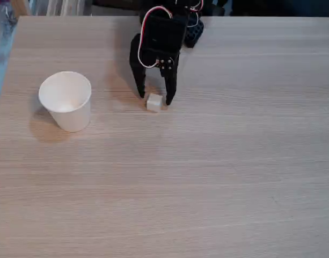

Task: Grasp a block and put it in the bin.

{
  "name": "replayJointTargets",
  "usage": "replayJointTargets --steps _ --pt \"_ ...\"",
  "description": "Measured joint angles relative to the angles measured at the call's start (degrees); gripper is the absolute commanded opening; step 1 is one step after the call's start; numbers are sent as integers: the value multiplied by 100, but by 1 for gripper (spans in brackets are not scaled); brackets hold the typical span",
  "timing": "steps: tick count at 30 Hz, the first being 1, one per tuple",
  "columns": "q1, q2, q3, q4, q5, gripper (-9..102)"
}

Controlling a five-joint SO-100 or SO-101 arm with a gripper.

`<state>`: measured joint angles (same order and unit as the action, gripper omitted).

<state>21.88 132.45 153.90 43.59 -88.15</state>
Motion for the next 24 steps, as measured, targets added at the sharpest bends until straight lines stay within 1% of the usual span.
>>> replayJointTargets --steps 13,24 --pt "0 -70 0 -202 0 29" --pt "0 -114 9 -229 0 24"
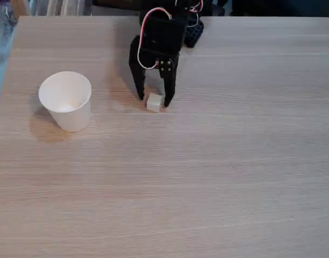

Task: Grasp a block and put it in the bin.

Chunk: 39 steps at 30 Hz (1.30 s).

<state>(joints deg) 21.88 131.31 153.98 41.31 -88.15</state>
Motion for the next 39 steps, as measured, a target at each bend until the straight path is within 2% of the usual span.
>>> replayJointTargets --steps 13,25,39 --pt "35 0 26 -132 0 13" --pt "79 0 26 -185 -149 11" --pt "141 229 -272 -738 -677 11"
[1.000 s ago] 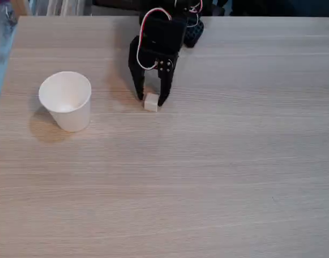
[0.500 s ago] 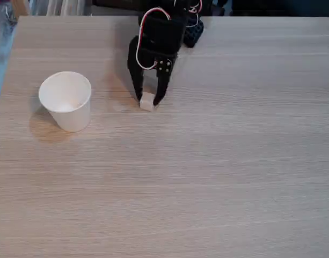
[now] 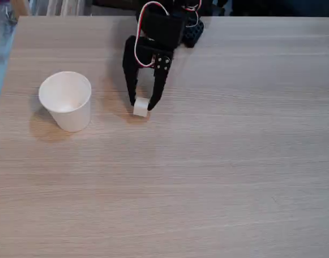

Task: Grasp a block and put it in the bin.

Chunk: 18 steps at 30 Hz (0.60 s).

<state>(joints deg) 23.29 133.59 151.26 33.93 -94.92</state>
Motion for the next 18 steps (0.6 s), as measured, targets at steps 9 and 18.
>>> replayJointTargets --steps 9,18 --pt "105 378 -378 -519 -431 10" --pt "448 246 -1125 -721 -519 10"
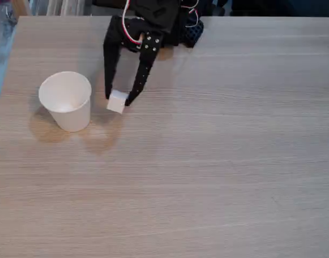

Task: Grasp a block and put it in the bin.

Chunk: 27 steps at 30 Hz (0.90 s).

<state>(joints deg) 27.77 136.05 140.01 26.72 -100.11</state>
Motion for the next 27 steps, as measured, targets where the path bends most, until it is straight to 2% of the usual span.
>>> replayJointTargets --steps 11,27 --pt "299 -712 -1028 62 -9 10" --pt "1301 -1274 -1485 290 -70 10"
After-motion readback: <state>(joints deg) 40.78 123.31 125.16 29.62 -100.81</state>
